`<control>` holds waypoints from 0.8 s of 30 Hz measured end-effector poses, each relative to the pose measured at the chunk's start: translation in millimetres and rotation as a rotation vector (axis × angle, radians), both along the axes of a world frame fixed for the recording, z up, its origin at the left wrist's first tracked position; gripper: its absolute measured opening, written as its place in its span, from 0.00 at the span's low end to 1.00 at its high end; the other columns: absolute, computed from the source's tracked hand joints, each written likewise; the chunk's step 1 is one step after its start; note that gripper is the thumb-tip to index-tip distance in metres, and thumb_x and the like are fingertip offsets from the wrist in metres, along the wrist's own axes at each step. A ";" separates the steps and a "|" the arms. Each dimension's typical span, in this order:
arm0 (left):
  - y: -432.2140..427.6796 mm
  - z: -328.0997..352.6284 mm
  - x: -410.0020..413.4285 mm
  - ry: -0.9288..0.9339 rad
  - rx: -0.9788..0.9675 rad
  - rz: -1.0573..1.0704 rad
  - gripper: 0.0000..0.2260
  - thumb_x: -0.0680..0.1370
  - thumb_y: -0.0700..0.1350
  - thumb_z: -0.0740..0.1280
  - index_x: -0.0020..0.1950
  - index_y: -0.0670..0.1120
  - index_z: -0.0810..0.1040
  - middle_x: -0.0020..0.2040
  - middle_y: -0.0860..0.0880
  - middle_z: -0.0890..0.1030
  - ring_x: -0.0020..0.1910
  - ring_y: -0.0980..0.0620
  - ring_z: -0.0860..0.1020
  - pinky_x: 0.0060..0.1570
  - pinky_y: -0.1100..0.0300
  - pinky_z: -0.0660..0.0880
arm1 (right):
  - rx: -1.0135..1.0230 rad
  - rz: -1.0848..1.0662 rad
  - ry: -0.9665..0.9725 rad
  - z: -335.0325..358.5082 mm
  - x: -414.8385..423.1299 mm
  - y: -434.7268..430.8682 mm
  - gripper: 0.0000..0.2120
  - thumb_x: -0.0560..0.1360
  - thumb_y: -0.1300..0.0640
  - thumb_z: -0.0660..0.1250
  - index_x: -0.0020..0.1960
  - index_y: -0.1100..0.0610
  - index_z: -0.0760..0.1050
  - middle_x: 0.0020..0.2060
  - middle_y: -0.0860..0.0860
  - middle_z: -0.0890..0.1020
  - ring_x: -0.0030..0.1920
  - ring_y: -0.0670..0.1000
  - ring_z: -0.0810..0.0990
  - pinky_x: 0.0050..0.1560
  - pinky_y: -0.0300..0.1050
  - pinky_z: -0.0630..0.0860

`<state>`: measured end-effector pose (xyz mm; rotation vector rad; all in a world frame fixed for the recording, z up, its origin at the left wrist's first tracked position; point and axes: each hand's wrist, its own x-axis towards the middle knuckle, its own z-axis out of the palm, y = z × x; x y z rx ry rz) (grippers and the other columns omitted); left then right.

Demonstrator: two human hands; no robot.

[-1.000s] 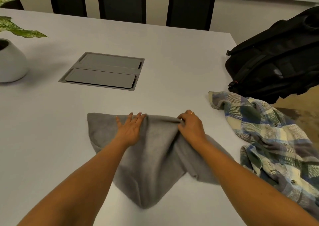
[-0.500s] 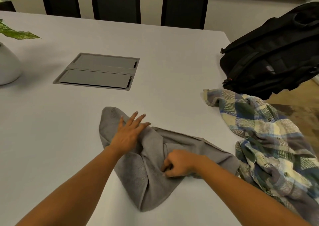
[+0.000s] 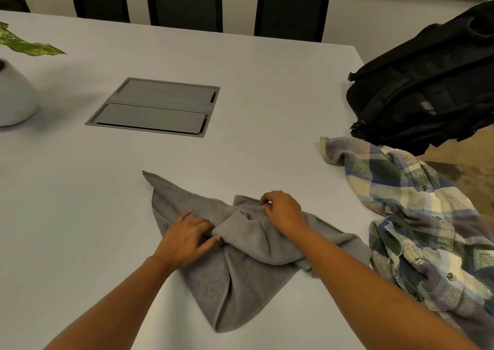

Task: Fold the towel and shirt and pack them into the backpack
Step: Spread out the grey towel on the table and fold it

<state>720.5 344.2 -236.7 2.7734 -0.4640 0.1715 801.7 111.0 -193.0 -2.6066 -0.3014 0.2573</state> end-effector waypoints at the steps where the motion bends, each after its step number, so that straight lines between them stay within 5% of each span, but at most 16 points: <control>1: 1.3 1.9 1.1 -0.024 -0.082 0.093 0.29 0.77 0.64 0.49 0.52 0.45 0.82 0.50 0.49 0.82 0.51 0.50 0.79 0.62 0.51 0.65 | -0.028 0.014 0.012 0.6 4.5 3.1 0.13 0.79 0.61 0.57 0.57 0.55 0.77 0.56 0.52 0.79 0.54 0.53 0.77 0.50 0.41 0.70; 4: 5.7 5.1 9.6 -0.069 -0.234 0.475 0.23 0.78 0.54 0.55 0.62 0.40 0.76 0.63 0.42 0.76 0.63 0.43 0.73 0.63 0.47 0.67 | -0.074 0.053 0.069 -3.0 16.3 17.3 0.16 0.78 0.60 0.59 0.64 0.54 0.73 0.61 0.52 0.77 0.59 0.53 0.75 0.56 0.44 0.70; 6: 8.3 3.7 15.2 0.007 -0.195 0.654 0.21 0.80 0.47 0.58 0.70 0.38 0.67 0.71 0.40 0.66 0.71 0.42 0.63 0.70 0.46 0.59 | -0.124 0.064 0.116 -8.7 22.5 27.4 0.19 0.78 0.58 0.60 0.68 0.55 0.69 0.63 0.54 0.75 0.62 0.55 0.73 0.58 0.46 0.69; 10: 6.3 -5.6 18.7 0.188 -0.148 0.767 0.30 0.80 0.52 0.56 0.76 0.40 0.49 0.77 0.41 0.49 0.76 0.45 0.46 0.73 0.48 0.45 | -0.192 0.092 0.177 -19.9 35.5 40.9 0.14 0.76 0.62 0.61 0.60 0.60 0.75 0.57 0.56 0.78 0.55 0.56 0.77 0.52 0.44 0.72; 13: 3.2 -10.6 20.7 0.198 -0.164 0.764 0.35 0.79 0.59 0.54 0.76 0.41 0.45 0.77 0.42 0.45 0.76 0.46 0.43 0.73 0.49 0.43 | 0.081 -0.178 0.131 -10.8 58.8 37.6 0.12 0.77 0.63 0.59 0.54 0.61 0.79 0.55 0.58 0.80 0.55 0.57 0.77 0.54 0.44 0.72; 17: 6.5 -19.7 25.8 0.264 -0.068 0.746 0.45 0.69 0.72 0.39 0.76 0.43 0.41 0.77 0.44 0.42 0.76 0.47 0.40 0.71 0.50 0.36 | 0.434 -0.704 -0.226 14.6 106.1 7.4 0.11 0.79 0.63 0.58 0.56 0.65 0.75 0.58 0.63 0.77 0.58 0.61 0.75 0.55 0.45 0.68; 21: 6.5 -25.0 29.8 0.295 0.006 0.768 0.48 0.65 0.72 0.33 0.76 0.43 0.40 0.77 0.42 0.42 0.76 0.46 0.41 0.71 0.49 0.34 | 0.483 -0.535 -0.303 13.9 111.8 -13.7 0.23 0.78 0.61 0.61 0.72 0.60 0.60 0.74 0.56 0.57 0.69 0.48 0.61 0.61 0.33 0.59; 24: 1.2 -22.3 31.9 0.287 0.014 0.813 0.47 0.65 0.72 0.32 0.77 0.43 0.41 0.77 0.40 0.43 0.76 0.43 0.42 0.71 0.50 0.35 | 0.262 -0.328 -0.260 -11.1 93.8 -15.4 0.14 0.78 0.58 0.60 0.62 0.59 0.72 0.64 0.58 0.70 0.65 0.55 0.69 0.59 0.40 0.65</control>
